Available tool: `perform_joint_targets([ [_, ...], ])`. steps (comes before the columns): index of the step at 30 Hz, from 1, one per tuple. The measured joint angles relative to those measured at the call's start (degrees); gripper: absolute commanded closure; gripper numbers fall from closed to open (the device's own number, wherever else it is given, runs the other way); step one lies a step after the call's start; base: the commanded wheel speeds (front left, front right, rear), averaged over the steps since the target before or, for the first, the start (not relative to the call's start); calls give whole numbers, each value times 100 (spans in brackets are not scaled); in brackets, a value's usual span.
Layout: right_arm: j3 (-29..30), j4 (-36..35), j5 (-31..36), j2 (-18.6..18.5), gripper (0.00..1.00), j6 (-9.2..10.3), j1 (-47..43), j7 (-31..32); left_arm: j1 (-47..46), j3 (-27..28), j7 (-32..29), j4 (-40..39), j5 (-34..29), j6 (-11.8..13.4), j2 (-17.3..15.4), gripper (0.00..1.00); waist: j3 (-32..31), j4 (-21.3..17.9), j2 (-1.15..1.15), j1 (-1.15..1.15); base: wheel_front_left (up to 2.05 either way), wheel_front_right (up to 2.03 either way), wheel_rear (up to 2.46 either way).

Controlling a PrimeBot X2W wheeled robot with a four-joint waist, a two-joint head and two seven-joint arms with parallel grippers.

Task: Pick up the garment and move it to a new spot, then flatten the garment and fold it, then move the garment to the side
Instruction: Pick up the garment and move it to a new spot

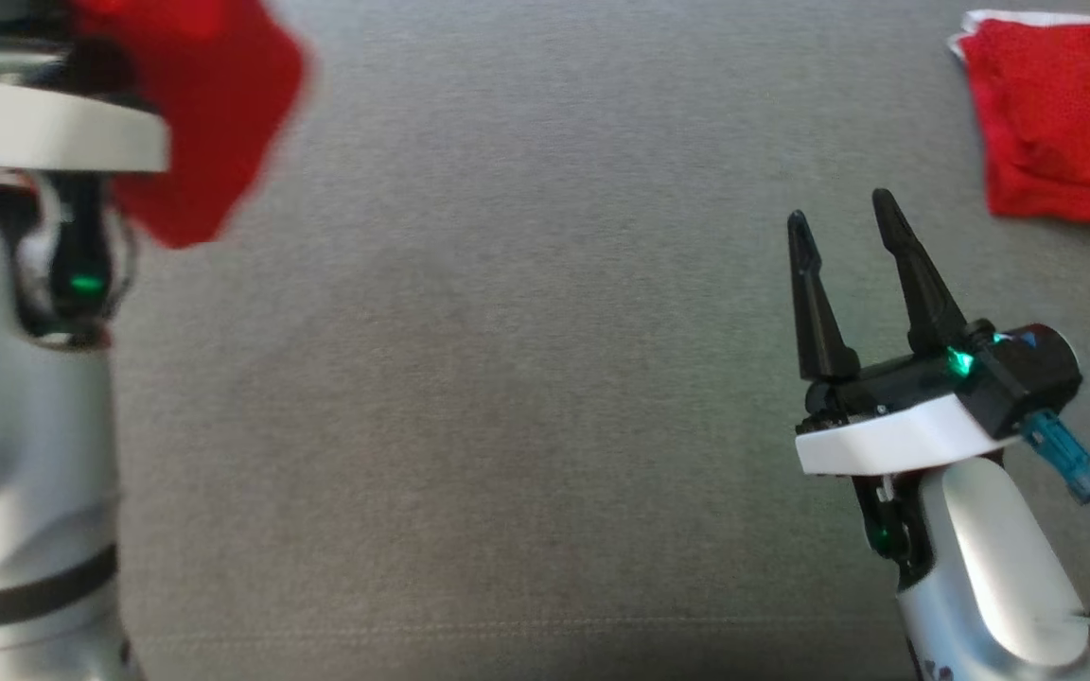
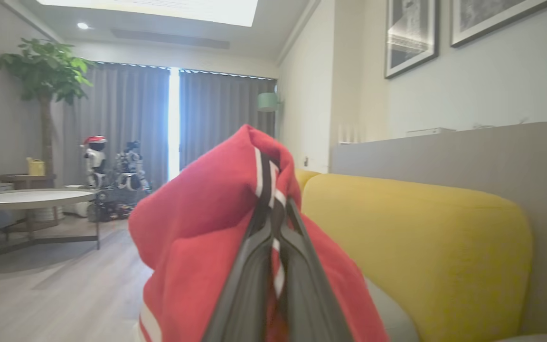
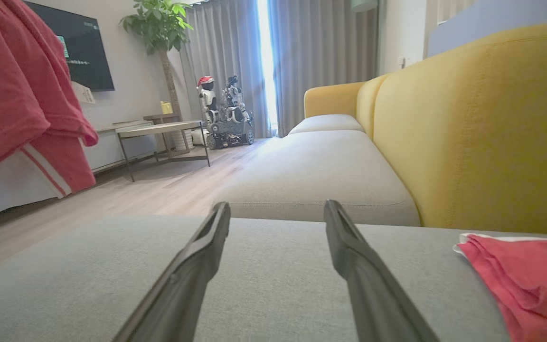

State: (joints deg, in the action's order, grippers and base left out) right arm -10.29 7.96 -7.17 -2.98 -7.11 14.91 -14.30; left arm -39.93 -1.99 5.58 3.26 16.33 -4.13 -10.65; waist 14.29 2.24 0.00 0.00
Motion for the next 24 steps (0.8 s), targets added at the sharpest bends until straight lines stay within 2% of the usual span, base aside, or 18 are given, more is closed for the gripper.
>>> perform_joint_targets([
  [5, 103, -37, -143, 0, 0, 0, -27, -9, 145, -511, -506, -577, 236, -52, 356, 100, 61, -300, 0, 0, 0, 0, 0],
  [10, 158, -156, -235, 0, 0, 0, -19, -10, 209, -1189, -691, -662, 246, -36, 691, 100, 217, -619, 0, 0, 0, 0, 0],
  [14, 154, -246, -359, 1, 0, 0, 25, -14, 201, -1768, -641, -102, 215, 101, 786, 100, 366, -913, 0, 0, 0, 0, 0],
  [18, 130, -339, -460, 1, 0, 0, 145, -19, 147, -2395, -268, 800, 34, 264, 806, 100, 534, -1185, 0, 0, 0, 0, 0],
  [19, 120, -352, -480, 1, 0, 0, 164, -25, 93, -2569, -171, 1027, 38, 258, 805, 87, 578, -1245, 0, 0, 0, 0, 0],
  [20, 118, -358, -498, 1, 0, 0, 185, -33, 14, -2808, -130, 1271, 12, 226, 803, 57, 627, -1300, 0, 0, 0, 0, 0],
  [21, 116, -360, -519, 1, 0, 0, 207, -33, -70, -3032, -92, 1529, -30, 189, 804, 0, 672, -1351, 0, 0, 0, 0, 0],
  [24, 85, -367, -554, 1, 0, 0, 219, -33, -163, -3463, 91, 2223, 7, 223, 836, 0, 769, -1504, 0, 0, 0, 0, 0],
])
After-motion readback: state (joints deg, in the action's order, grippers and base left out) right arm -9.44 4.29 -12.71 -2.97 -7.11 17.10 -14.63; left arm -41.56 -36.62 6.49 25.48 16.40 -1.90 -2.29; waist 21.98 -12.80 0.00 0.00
